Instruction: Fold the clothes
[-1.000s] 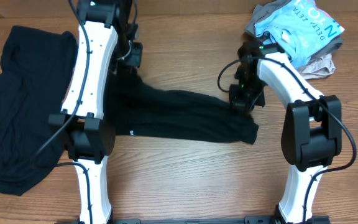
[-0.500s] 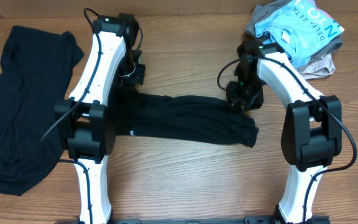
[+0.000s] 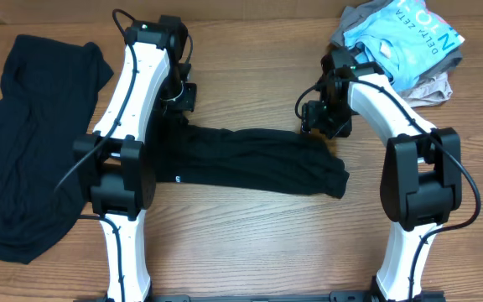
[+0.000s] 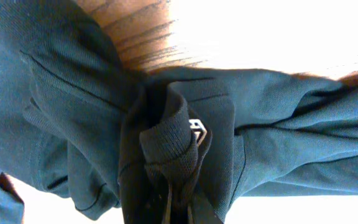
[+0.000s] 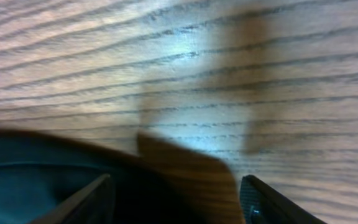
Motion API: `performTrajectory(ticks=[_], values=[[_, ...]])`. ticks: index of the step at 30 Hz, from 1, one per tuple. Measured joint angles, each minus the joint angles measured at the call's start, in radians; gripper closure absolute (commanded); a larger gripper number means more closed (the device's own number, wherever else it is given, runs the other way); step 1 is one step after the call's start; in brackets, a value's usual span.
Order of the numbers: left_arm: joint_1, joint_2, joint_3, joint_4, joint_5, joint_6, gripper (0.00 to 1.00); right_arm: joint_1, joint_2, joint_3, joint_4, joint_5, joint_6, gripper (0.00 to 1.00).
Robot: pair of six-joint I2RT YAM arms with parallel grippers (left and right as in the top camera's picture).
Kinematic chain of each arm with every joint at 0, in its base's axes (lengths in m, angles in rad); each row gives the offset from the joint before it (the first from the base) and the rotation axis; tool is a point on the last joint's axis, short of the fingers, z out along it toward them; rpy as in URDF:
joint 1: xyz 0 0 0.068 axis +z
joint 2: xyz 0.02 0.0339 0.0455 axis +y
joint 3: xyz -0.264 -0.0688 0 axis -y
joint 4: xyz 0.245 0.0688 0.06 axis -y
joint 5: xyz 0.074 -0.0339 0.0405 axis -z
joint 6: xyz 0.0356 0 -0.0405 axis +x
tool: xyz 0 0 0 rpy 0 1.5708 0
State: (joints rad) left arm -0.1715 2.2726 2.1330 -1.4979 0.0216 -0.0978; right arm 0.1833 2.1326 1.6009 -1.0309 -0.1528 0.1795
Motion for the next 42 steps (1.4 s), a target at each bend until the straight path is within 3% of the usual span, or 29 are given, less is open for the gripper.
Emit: performTrajectory(ticks=[2, 5, 10, 18, 23, 32, 42], values=[[0.0, 0.0, 0.0, 0.006, 0.0, 0.0, 0.96, 0.002, 0.0, -0.031, 0.032, -0.001, 0.0, 0.33], [0.0, 0.0, 0.0, 0.01, 0.0, -0.002, 0.96, 0.006, -0.007, -0.076, 0.081, 0.0, 0.003, 0.44], [0.0, 0.0, 0.0, 0.021, 0.0, -0.005, 0.96, 0.024, -0.022, -0.113, 0.134, 0.0, 0.019, 0.96], [0.0, 0.0, 0.0, 0.085, 0.0, -0.007, 0.96, 0.021, -0.022, -0.101, 0.173, 0.003, 0.064, 0.96], [0.004, 0.002, 0.021, 0.113, 0.0, -0.007, 0.96, -0.016, -0.018, 0.096, 0.048, 0.016, 0.066, 0.96], [0.049, 0.003, 0.31, 0.122, -0.013, -0.007, 0.96, -0.044, -0.019, 0.481, -0.153, 0.053, 0.035, 0.96], [0.047, 0.003, 0.58, 0.106, 0.03, -0.002, 0.96, -0.043, -0.018, 0.499, -0.293, -0.02, -0.024, 0.92]])
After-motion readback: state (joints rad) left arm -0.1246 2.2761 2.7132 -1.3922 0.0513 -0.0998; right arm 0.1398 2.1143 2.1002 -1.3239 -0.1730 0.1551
